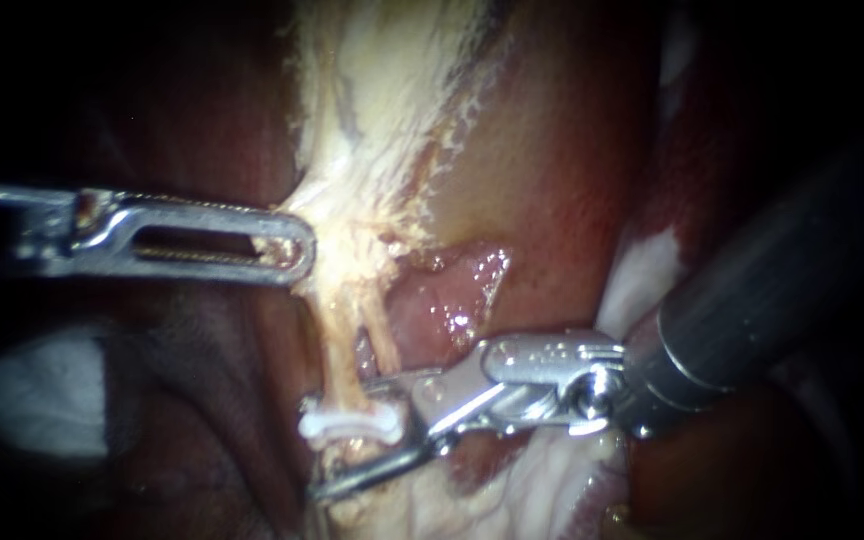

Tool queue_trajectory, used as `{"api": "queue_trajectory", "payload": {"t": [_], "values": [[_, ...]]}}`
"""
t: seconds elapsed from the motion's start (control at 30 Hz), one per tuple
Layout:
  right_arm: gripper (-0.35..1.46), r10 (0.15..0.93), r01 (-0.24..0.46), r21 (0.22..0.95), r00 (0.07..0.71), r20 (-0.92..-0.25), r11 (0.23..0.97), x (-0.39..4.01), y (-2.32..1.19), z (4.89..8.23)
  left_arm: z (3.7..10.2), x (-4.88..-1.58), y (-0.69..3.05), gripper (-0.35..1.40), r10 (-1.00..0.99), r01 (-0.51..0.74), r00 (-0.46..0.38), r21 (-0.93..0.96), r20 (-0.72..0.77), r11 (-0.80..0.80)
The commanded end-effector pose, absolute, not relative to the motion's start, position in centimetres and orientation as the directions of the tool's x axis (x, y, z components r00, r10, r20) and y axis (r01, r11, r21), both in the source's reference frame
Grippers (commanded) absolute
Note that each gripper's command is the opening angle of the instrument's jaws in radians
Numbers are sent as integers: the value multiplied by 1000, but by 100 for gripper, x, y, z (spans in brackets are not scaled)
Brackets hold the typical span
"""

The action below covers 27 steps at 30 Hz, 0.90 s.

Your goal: Going back second clip left tube

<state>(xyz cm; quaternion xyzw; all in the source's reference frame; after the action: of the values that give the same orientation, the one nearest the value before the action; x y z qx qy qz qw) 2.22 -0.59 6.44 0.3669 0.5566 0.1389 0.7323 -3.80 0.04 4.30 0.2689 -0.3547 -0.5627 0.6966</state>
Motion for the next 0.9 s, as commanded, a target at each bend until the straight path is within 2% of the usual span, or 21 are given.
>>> {"api": "queue_trajectory", "payload": {"t": [0.03,0.4,0.6,0.9], "values": [[60,608,208,686,336,-719,697,223,-59,644,430,-380,4,-35,-975,594,115,773,191,222],[60,546,203,609,292,-785,767,223,-48,643,420,-382,0,-35,-975,594,114,774,189,219],[60,538,199,596,277,-796,778,220,-38,645,418,-382,-1,-35,-975,592,116,776,187,219],[60,536,205,594,277,-798,778,214,-43,644,419,-380,-1,-35,-975,591,117,776,188,220]]}}
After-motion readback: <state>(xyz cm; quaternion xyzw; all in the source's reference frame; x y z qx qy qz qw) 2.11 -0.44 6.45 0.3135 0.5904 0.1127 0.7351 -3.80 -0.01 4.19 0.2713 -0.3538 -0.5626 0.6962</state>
